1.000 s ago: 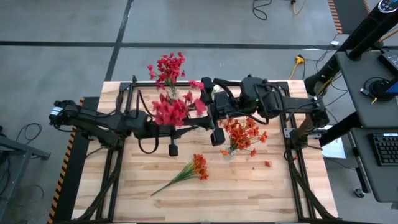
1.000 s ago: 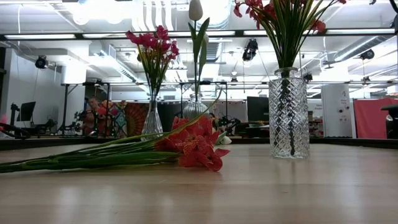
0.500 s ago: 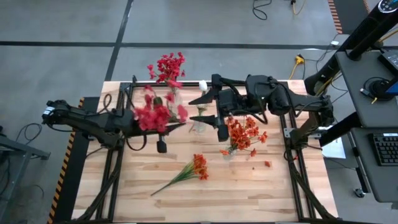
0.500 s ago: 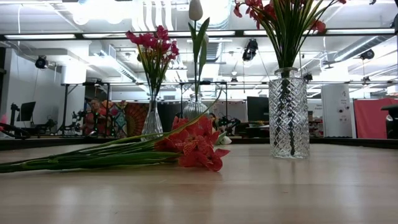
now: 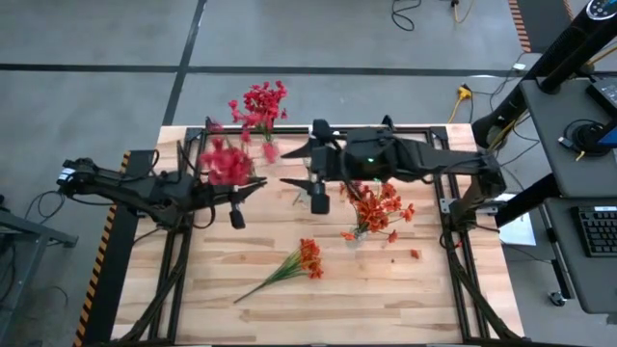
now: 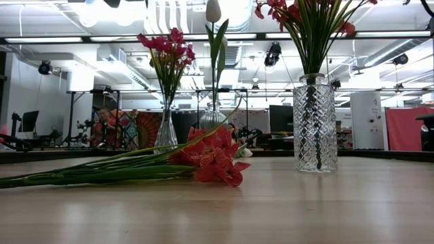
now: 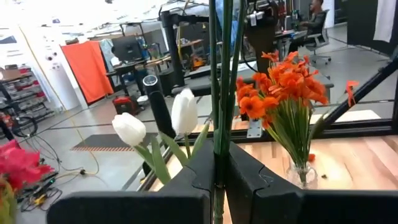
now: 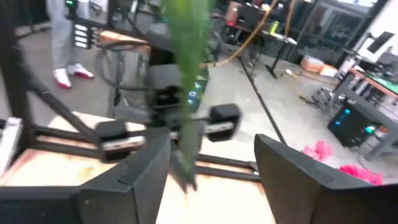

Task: Sort flowers into vase by color
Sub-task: Put the top center red sprig flower into the top left transparent glass vase

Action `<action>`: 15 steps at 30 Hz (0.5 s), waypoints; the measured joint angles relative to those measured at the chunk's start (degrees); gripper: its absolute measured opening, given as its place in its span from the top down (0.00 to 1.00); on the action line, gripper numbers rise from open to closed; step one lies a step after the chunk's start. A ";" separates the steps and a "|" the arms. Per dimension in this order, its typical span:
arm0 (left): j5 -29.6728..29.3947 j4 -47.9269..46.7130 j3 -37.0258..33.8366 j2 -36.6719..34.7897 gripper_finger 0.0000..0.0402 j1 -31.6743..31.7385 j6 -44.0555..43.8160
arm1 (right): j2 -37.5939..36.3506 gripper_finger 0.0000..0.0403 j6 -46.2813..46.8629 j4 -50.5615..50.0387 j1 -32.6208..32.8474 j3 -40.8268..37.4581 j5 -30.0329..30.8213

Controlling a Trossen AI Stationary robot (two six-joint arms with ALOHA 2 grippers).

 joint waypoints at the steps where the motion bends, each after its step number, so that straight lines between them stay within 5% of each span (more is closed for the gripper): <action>1: 0.00 -0.07 -0.39 -0.45 1.00 0.02 -0.02 | 0.56 0.42 0.00 0.62 -0.60 0.00 0.11; 8: 0.04 0.45 -0.99 -0.93 1.00 1.22 0.02 | 3.88 0.30 -1.02 6.40 -4.14 0.02 -3.80; 15: 0.02 3.34 -1.04 0.73 1.00 5.03 0.99 | 5.59 0.32 -0.19 10.73 -5.38 0.04 -9.51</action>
